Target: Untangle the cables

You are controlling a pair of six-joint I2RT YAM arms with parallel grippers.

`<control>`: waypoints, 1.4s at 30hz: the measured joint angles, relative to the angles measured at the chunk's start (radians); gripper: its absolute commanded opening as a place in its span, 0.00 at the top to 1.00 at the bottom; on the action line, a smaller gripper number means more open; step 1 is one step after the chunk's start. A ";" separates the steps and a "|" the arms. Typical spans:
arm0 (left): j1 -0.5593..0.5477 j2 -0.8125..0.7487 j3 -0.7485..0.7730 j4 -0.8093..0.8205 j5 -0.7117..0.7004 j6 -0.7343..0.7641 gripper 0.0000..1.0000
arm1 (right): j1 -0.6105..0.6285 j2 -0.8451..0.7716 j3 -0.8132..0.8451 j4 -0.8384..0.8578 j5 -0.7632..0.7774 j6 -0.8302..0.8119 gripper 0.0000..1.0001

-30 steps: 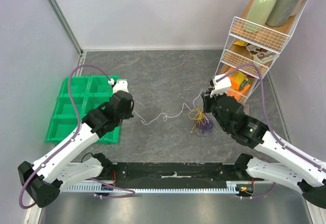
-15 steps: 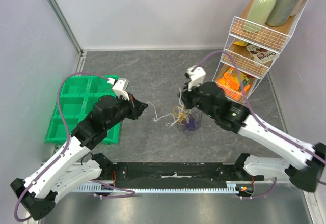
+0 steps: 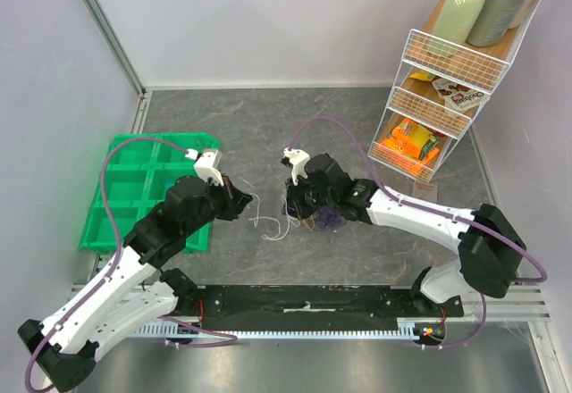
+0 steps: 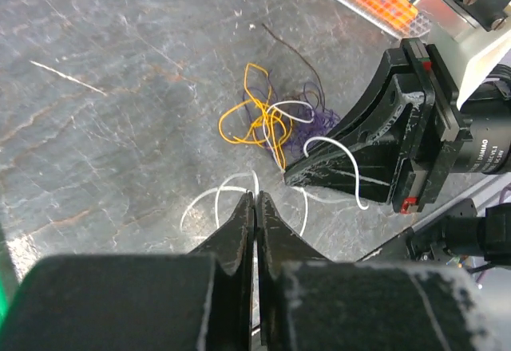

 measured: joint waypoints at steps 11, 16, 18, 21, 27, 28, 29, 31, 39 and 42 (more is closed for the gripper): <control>0.000 0.073 -0.018 -0.104 0.010 -0.156 0.97 | 0.009 0.210 -0.065 0.154 -0.254 0.124 0.54; 0.000 0.103 -0.021 -0.120 0.017 -0.195 0.94 | 0.016 0.190 -0.080 0.070 -0.214 0.088 0.29; 0.000 0.150 -0.023 -0.113 0.031 -0.198 0.93 | 0.012 0.154 -0.081 0.026 -0.175 0.068 0.25; 0.000 0.246 -0.030 -0.078 0.080 -0.198 0.89 | 0.007 0.070 -0.100 -0.039 -0.104 0.038 0.24; 0.000 0.406 -0.057 0.048 0.220 -0.198 0.83 | -0.009 -0.091 -0.182 -0.121 0.013 0.032 0.28; -0.001 0.439 -0.061 0.079 0.249 -0.198 0.80 | -0.021 -0.112 -0.200 -0.122 0.028 0.039 0.30; -0.002 0.460 -0.063 0.100 0.262 -0.199 0.77 | -0.035 -0.125 -0.213 -0.122 0.035 0.045 0.32; -0.008 0.504 -0.072 0.150 0.288 -0.201 0.69 | -0.076 -0.143 -0.244 -0.109 0.035 0.067 0.35; -0.024 0.640 -0.064 0.260 0.304 -0.201 0.53 | -0.170 -0.117 -0.314 0.015 -0.053 0.148 0.36; -0.029 0.701 -0.050 0.271 0.299 -0.200 0.51 | -0.169 -0.111 -0.314 0.039 -0.078 0.156 0.36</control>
